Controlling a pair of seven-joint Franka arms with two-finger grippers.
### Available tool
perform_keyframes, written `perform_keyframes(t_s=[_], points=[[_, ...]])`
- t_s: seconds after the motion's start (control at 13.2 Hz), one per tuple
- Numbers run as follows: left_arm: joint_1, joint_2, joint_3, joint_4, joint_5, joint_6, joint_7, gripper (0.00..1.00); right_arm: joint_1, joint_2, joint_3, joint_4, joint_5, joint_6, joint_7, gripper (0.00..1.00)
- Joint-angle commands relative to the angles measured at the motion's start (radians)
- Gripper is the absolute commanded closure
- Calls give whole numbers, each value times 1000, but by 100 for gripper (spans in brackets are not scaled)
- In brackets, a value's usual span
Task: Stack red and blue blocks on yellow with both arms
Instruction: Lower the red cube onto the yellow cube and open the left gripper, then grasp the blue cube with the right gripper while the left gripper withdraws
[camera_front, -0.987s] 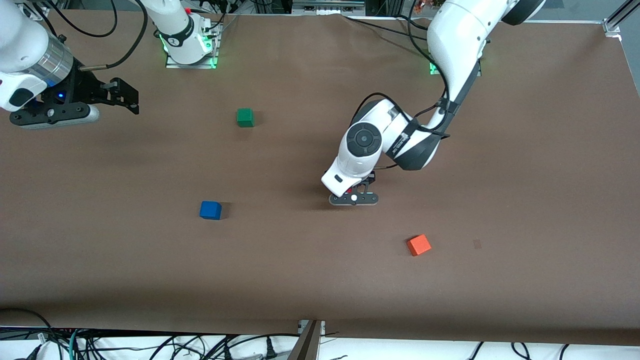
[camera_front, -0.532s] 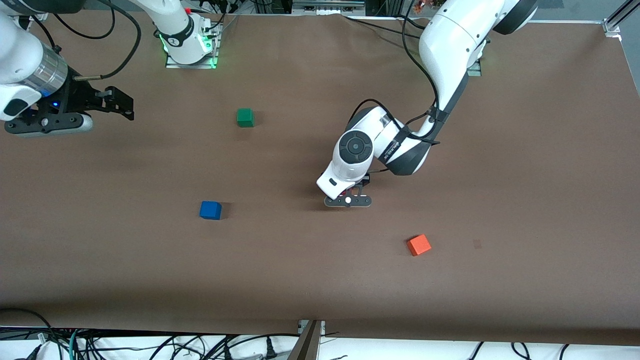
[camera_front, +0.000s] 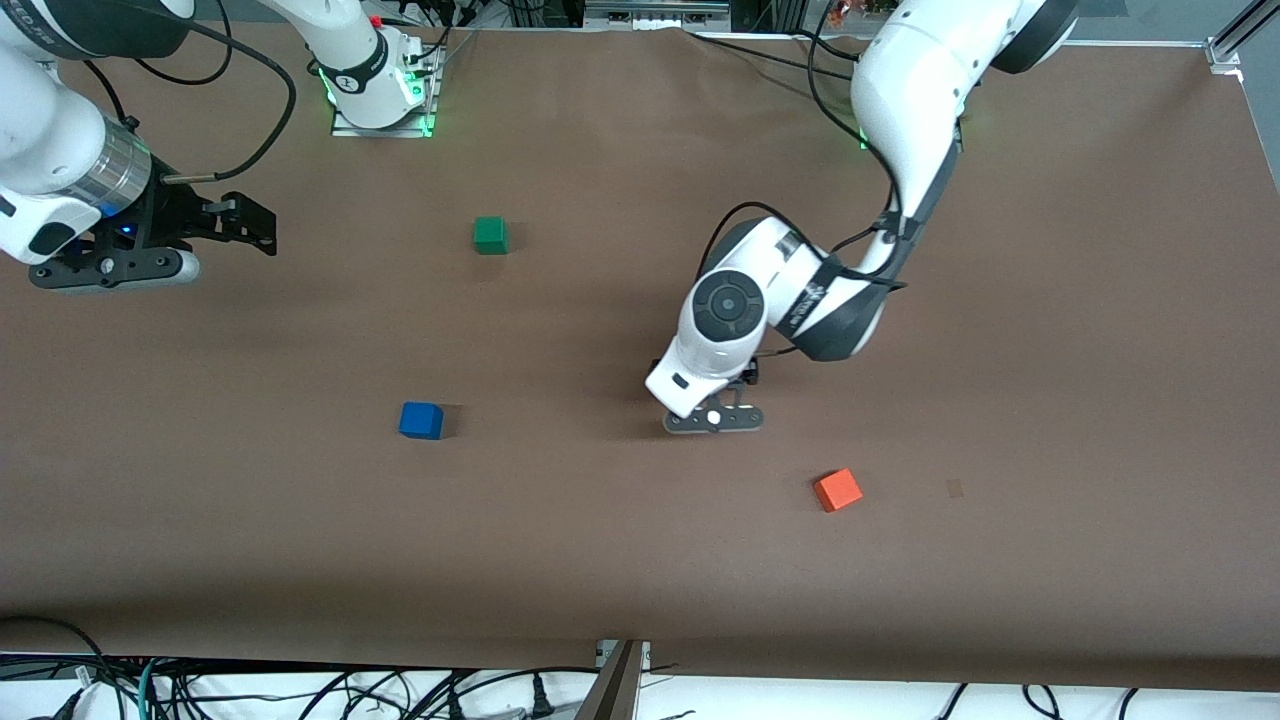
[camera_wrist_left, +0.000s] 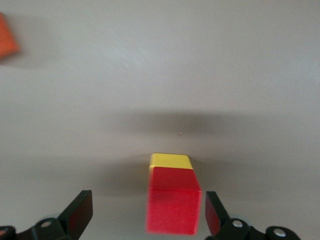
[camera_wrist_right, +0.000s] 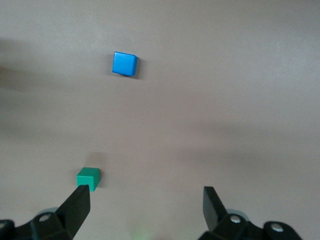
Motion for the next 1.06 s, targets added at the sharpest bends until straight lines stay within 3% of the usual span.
perform_keyframes(t_s=[0.0,0.3,0.53,0.68,0.99], points=[[88,-43,-7,108,25,-132,74,0,4,49,8,24,0,11,-1,0],[269,-198,-10,107,18,-194,232,0,5,180,12,-30,67,200,13,0],[385,-278,-19,105,12,-237,301,0,7,247,15,-158,117,450,13,0],[421,-319,-16,107,11,-318,353,0,16,297,32,-260,133,674,17,0],[484,-390,-11,73,-71,-419,422,0,19,480,71,-263,180,920,74,0]])
